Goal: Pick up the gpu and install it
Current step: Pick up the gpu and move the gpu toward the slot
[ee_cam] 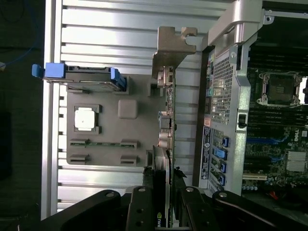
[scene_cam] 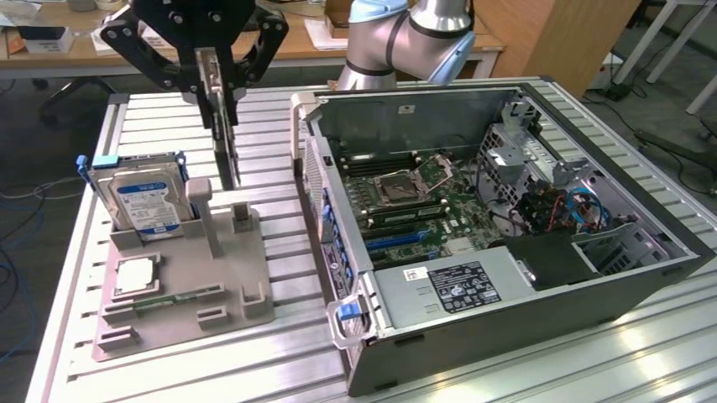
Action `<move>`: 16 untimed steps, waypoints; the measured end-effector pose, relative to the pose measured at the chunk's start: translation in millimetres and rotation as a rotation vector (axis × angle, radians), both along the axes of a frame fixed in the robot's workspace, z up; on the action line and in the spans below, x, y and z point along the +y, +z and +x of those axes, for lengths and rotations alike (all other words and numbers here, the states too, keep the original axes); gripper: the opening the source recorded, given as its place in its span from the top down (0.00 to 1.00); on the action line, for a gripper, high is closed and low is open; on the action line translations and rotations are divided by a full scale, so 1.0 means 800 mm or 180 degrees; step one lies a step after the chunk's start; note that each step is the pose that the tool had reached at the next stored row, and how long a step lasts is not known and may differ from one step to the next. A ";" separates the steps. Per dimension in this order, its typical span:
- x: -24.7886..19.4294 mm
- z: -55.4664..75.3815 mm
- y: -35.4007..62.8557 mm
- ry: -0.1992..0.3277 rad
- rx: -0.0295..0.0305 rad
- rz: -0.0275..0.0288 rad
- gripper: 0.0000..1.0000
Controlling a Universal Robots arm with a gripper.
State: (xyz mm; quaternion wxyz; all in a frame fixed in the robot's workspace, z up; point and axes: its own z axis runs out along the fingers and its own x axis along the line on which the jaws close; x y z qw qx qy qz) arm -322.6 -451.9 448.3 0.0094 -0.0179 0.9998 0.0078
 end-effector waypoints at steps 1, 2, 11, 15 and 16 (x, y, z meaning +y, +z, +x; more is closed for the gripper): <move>0.0000 0.000 0.000 0.0000 0.0000 0.0000 0.74; 0.0000 0.001 0.000 0.0000 -0.0001 0.0000 0.74; 0.0000 0.023 0.000 0.0005 -0.0001 0.0000 0.74; 0.0000 0.030 0.000 0.0014 -0.0001 0.0000 0.74; 0.0000 0.032 0.000 0.0017 -0.0001 0.0000 0.74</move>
